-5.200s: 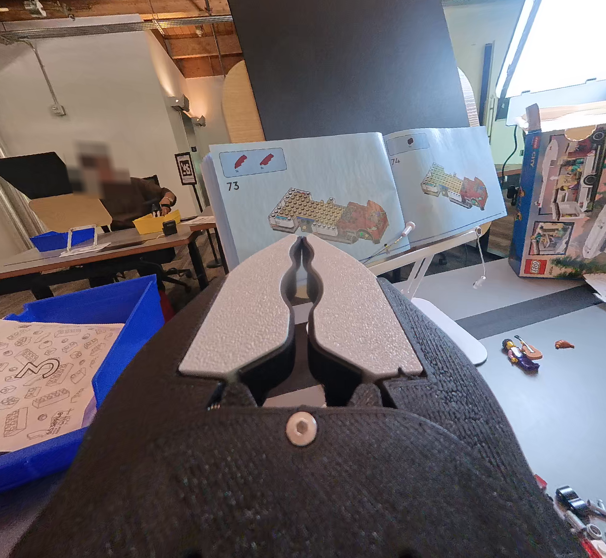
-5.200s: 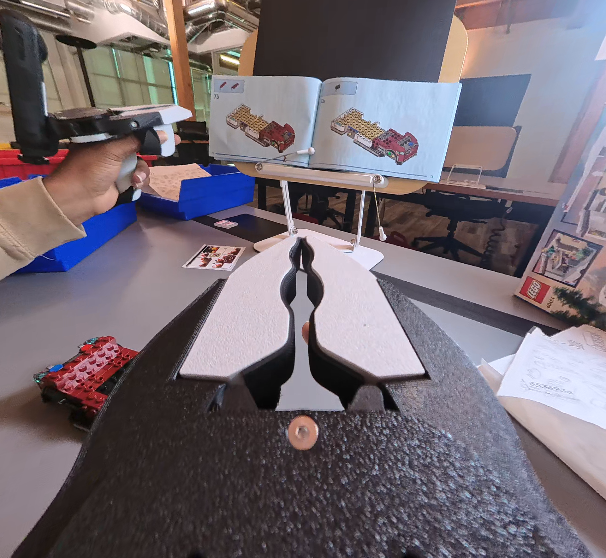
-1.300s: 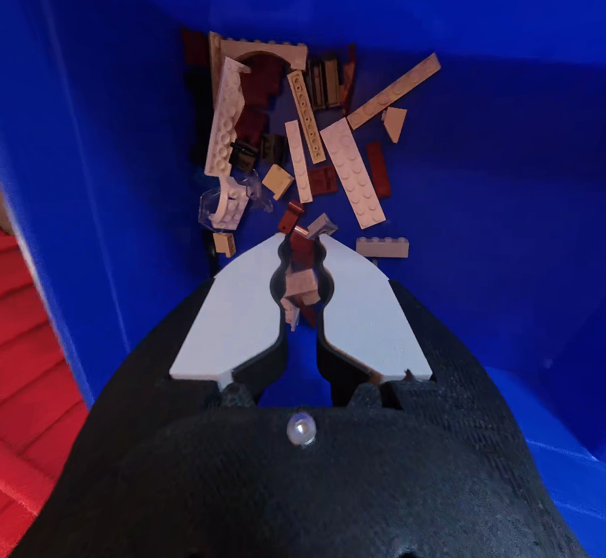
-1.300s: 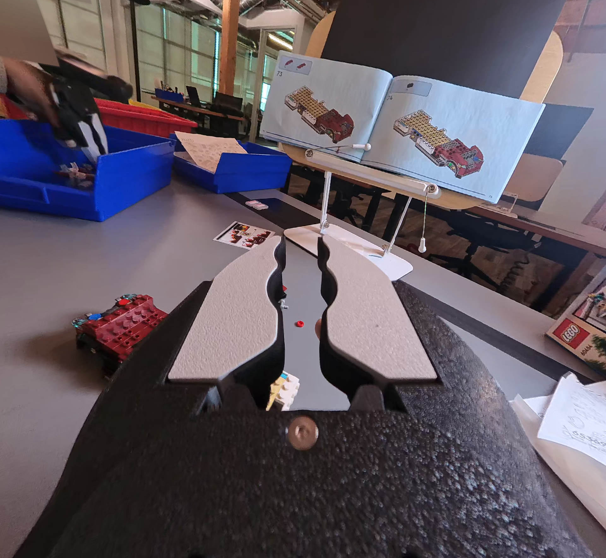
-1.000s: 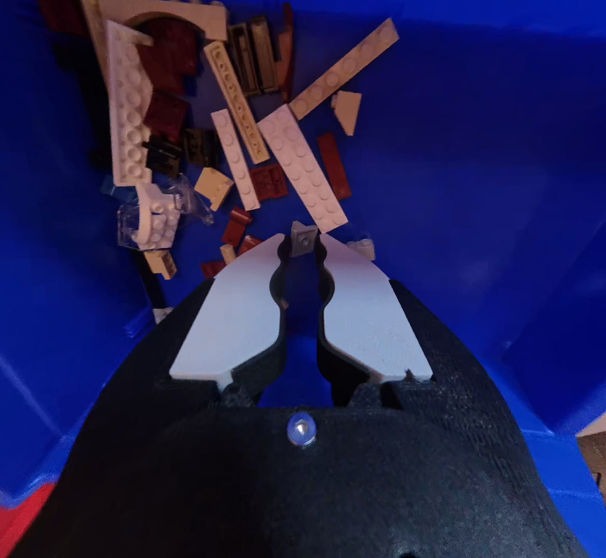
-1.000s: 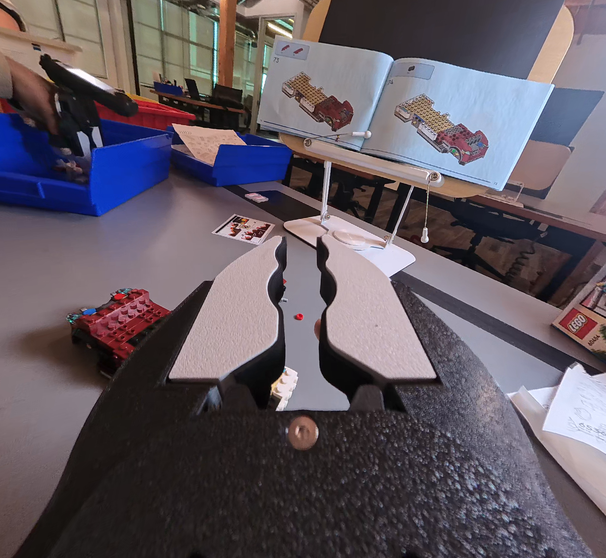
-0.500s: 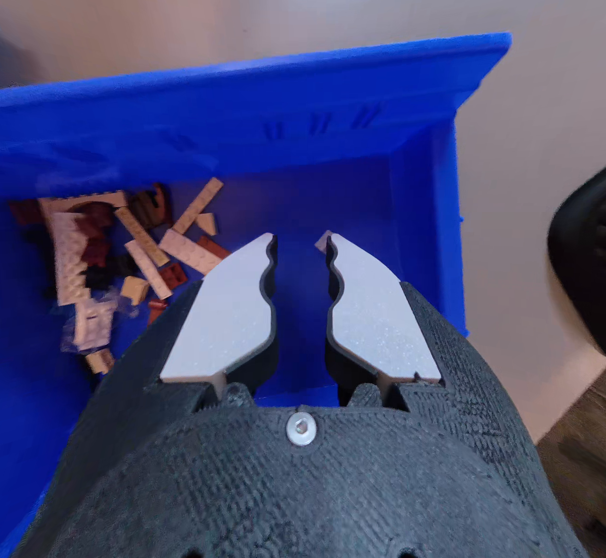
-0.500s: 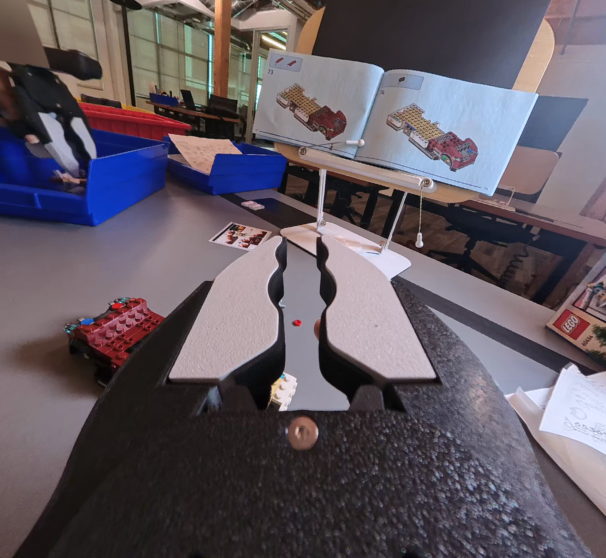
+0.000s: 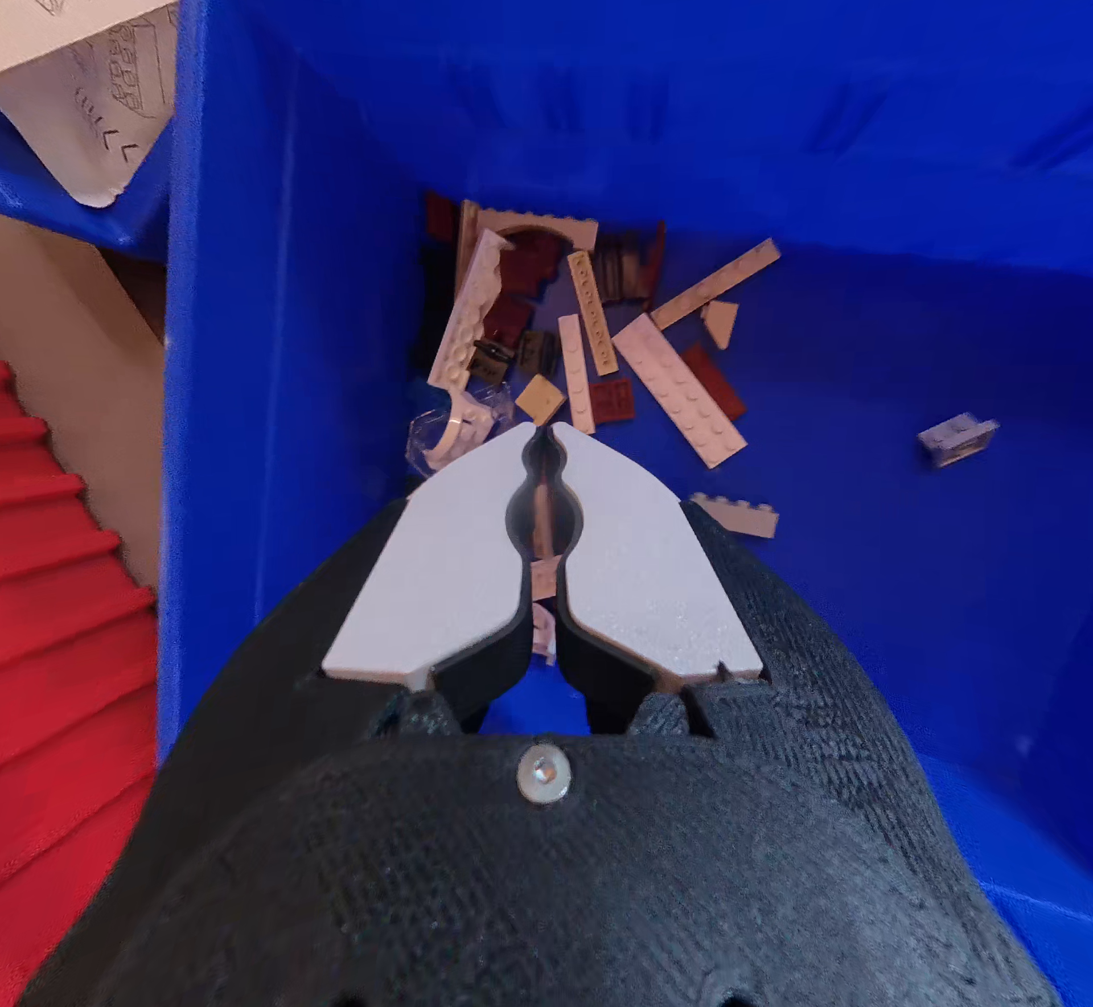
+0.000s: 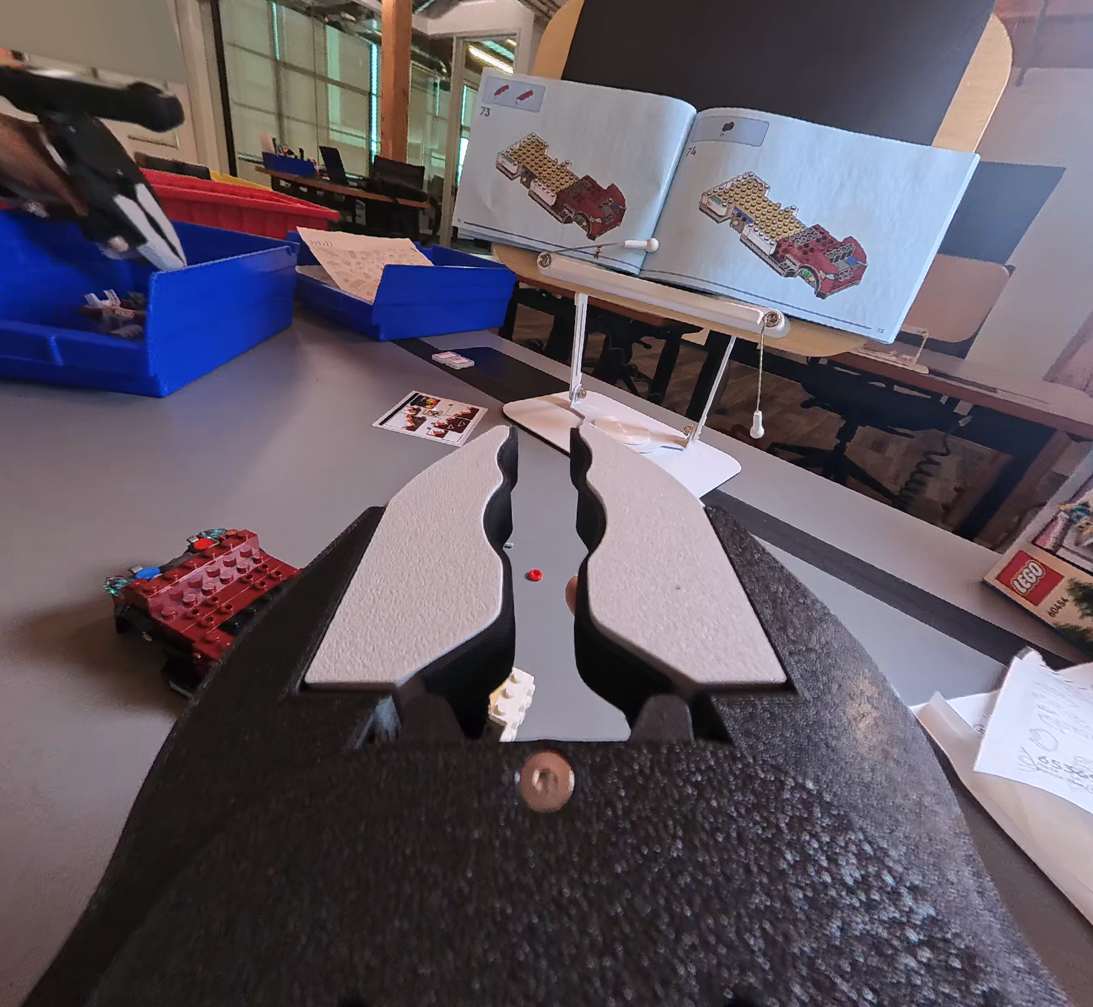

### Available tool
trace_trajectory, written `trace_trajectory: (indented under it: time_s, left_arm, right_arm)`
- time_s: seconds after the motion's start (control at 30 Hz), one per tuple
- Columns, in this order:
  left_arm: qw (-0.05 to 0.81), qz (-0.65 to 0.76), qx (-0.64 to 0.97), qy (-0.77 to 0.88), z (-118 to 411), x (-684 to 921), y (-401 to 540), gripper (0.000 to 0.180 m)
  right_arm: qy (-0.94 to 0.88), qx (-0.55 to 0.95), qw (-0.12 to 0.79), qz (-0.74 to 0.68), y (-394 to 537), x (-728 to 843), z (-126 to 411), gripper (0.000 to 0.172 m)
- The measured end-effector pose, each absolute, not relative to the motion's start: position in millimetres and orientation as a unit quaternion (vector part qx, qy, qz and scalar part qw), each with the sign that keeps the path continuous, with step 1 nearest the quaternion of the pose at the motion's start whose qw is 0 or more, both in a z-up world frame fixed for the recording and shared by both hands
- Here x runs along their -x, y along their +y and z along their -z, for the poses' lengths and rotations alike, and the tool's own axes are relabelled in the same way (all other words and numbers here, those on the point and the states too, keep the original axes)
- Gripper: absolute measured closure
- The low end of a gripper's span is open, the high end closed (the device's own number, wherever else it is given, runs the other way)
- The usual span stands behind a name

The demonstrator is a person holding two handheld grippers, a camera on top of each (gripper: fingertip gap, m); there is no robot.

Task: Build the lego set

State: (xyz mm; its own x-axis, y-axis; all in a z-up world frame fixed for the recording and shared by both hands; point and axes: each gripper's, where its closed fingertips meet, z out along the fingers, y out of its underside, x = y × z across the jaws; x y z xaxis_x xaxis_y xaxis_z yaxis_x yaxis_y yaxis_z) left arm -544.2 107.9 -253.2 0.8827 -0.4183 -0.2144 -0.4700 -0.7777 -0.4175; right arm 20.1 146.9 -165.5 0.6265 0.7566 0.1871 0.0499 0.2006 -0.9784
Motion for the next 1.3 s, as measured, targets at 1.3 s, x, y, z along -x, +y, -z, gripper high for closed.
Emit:
trace_trajectory:
  time_s: [1.3]
  left_arm:
    - [0.193, 0.021, 0.926, 0.324, 283.3, 480.7, 138.2, 0.171]
  right_arm:
    - [-0.361, 0.582, 0.683, -0.254, 144.6, -17.0, 169.5, 0.156]
